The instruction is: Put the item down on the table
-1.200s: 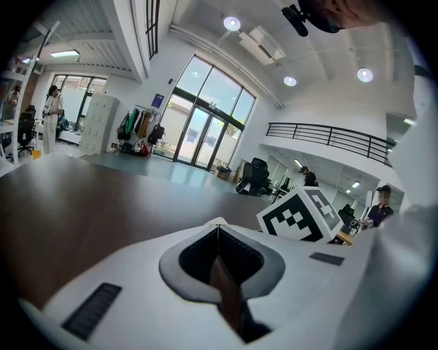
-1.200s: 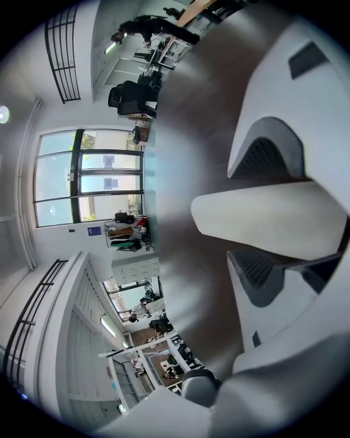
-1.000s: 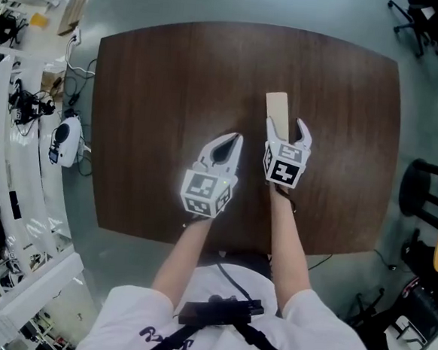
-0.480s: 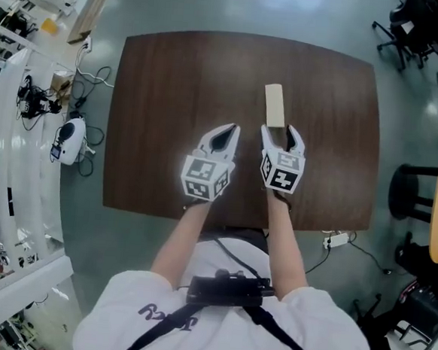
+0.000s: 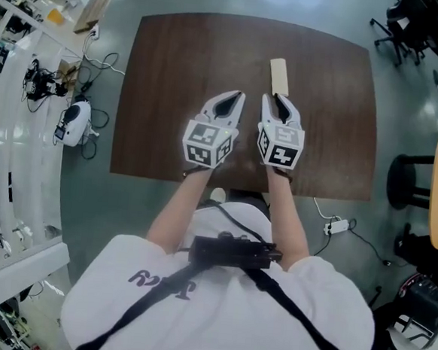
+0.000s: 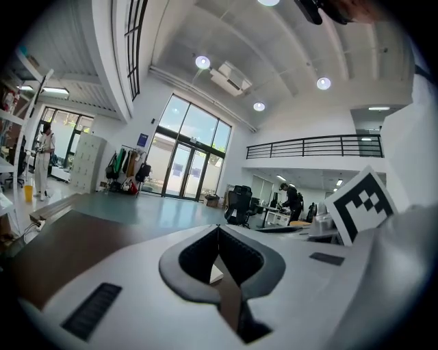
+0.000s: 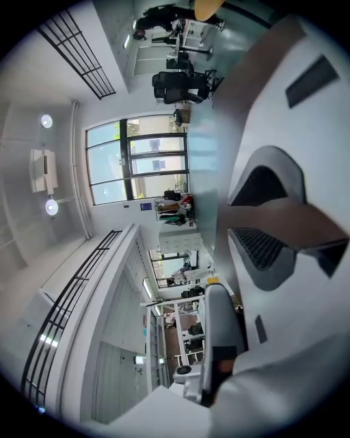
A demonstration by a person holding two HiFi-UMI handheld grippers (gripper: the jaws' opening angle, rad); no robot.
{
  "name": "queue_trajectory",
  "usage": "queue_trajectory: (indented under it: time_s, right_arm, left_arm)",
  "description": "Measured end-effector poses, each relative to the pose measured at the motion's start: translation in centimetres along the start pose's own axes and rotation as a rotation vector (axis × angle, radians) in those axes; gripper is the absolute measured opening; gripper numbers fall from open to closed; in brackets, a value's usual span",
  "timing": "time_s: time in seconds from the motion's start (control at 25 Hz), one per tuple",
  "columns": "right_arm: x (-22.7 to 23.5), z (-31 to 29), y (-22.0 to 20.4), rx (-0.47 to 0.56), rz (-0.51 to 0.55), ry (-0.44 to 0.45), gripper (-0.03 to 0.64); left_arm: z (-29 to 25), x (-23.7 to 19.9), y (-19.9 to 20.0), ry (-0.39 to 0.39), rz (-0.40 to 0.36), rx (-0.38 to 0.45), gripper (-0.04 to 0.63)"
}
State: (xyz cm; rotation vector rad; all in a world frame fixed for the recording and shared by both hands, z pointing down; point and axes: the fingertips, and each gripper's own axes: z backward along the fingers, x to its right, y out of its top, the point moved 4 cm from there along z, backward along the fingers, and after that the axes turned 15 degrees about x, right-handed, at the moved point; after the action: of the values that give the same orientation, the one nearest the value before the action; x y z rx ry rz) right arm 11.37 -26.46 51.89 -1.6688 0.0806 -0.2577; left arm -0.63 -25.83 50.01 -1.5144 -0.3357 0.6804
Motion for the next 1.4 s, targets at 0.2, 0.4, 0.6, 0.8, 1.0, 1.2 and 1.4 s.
queue_trajectory:
  time_s: [0.2,0.4,0.6,0.8,1.0,1.2,1.4]
  right_arm:
    - [-2.3,1.5,3.3,0.071,-0.001,0.044,0.058]
    - [-2.4,3.8,5.7,0.132,-0.010,0.061,0.026]
    - [-2.8,4.2,7.0,0.149,-0.003,0.056,0.008]
    - [-1.4,4.5,8.8,0.191,0.007,0.017,0.006]
    - [-1.1,4.5,9.7,0.211,0.026,-0.007,0.006]
    - [-1.8,4.7,10.1,0.215,0.058,0.001,0.006]
    - [-2.5,5.1,10.1,0.219,0.071,0.008,0.006]
  left_arm:
    - [2.0,0.2,2.1,-0.008,0.008,0.049,0.012]
    - [2.5,2.5,3.2,-0.028,-0.030,0.099,0.012]
    - [2.7,2.5,4.5,-0.035,-0.049,0.124,0.012]
    - [3.2,2.9,6.0,-0.047,-0.070,0.156,0.012]
    - [3.9,2.5,6.8,-0.045,-0.078,0.175,0.012]
    - [3.9,2.7,7.1,-0.051,-0.079,0.191,0.012]
    - [4.2,3.0,7.4,-0.066,-0.090,0.197,0.012]
